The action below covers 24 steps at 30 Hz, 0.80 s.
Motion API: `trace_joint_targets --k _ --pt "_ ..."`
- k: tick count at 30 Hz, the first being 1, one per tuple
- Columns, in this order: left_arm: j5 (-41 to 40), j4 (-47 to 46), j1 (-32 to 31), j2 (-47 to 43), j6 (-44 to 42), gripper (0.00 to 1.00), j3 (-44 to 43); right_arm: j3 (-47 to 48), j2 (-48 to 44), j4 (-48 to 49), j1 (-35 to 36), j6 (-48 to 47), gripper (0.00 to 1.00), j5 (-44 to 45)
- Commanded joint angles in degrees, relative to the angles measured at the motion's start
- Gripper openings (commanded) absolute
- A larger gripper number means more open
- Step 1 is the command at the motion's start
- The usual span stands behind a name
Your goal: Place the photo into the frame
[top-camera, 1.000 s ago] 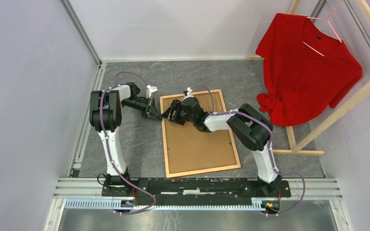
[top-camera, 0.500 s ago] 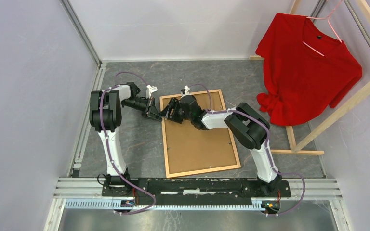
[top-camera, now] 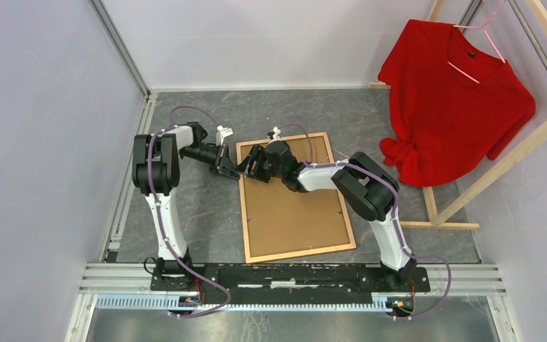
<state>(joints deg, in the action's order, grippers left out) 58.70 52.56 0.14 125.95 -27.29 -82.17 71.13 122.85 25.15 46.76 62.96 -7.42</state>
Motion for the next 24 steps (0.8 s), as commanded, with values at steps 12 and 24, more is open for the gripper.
trace_joint_targets --k 12,24 --pt "-3.5 -3.5 -1.3 -0.6 -1.5 0.16 0.8 -1.7 -1.5 -2.4 1.1 -1.0 0.67 1.0" --pt "-3.5 -3.5 -1.3 -0.7 -1.5 0.15 0.9 1.2 2.0 -2.5 1.3 0.8 0.68 0.9"
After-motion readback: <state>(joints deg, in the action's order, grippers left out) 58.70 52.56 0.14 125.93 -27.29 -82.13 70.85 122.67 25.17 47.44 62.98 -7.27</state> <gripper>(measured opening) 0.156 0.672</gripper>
